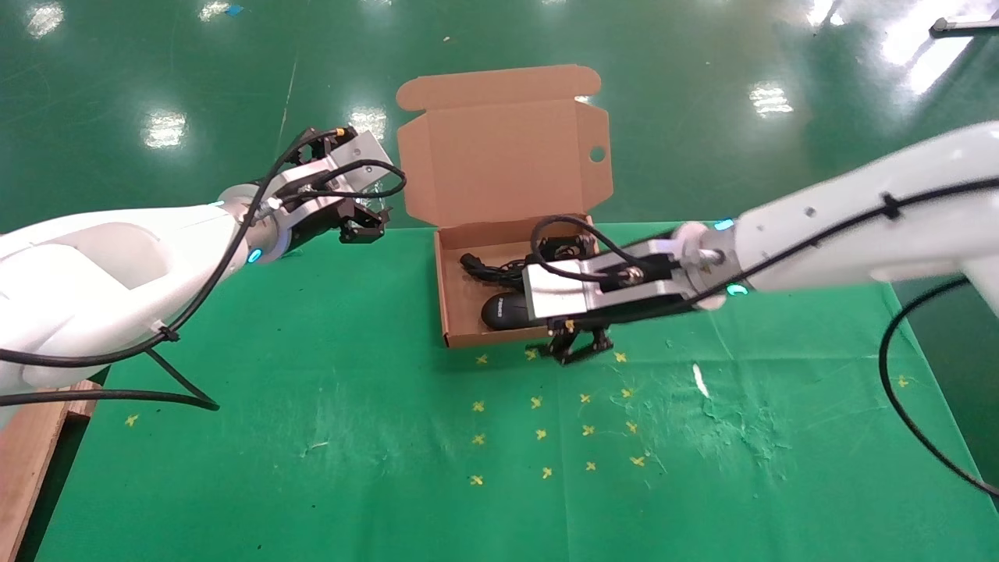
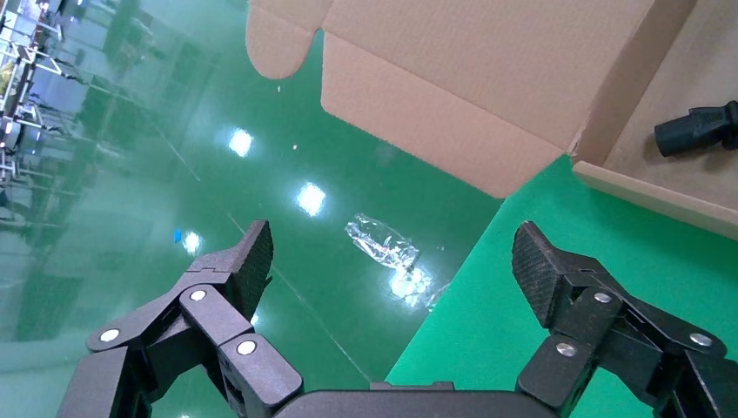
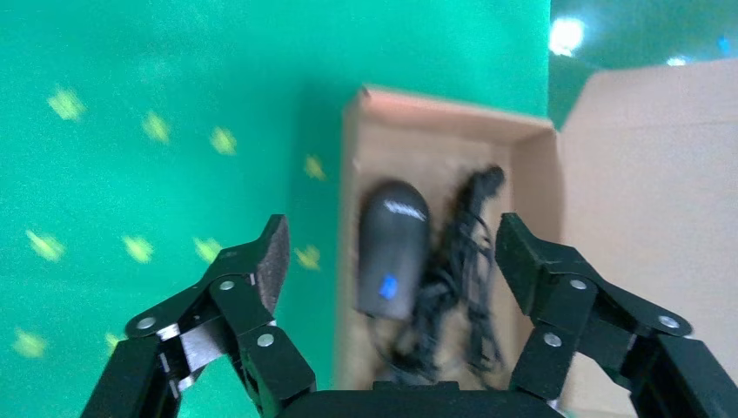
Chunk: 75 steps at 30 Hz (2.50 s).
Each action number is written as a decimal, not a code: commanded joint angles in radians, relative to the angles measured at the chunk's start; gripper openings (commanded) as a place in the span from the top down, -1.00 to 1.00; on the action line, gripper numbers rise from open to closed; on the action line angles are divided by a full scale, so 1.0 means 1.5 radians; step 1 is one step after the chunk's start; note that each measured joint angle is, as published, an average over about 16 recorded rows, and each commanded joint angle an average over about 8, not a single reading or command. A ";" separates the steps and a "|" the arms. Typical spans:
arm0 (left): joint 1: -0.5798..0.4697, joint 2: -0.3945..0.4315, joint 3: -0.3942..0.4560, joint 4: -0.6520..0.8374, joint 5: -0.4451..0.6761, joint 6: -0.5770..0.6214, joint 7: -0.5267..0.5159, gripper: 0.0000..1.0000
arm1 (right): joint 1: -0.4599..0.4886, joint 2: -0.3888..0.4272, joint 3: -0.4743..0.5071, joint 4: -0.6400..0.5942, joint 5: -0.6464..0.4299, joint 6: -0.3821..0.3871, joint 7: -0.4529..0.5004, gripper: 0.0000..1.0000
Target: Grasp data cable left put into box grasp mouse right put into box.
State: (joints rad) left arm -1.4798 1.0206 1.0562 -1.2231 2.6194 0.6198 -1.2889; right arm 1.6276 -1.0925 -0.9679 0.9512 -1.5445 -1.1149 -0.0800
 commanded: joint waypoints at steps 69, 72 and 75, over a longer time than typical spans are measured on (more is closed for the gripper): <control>0.223 -0.225 -0.428 -0.034 -1.040 0.482 0.606 -1.00 | -0.368 0.321 0.457 0.221 0.543 -0.254 0.178 -1.00; 0.237 -0.239 -0.453 -0.036 -1.103 0.511 0.643 -1.00 | -0.368 0.321 0.457 0.221 0.543 -0.254 0.178 -1.00; 0.250 -0.253 -0.479 -0.038 -1.166 0.541 0.680 -1.00 | -0.368 0.321 0.457 0.221 0.544 -0.254 0.177 -1.00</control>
State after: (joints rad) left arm -1.1069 0.6440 0.3417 -1.2793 0.8814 1.4255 -0.2761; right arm 1.0755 -0.6105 -0.2820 1.2831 -0.7290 -1.4954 0.1862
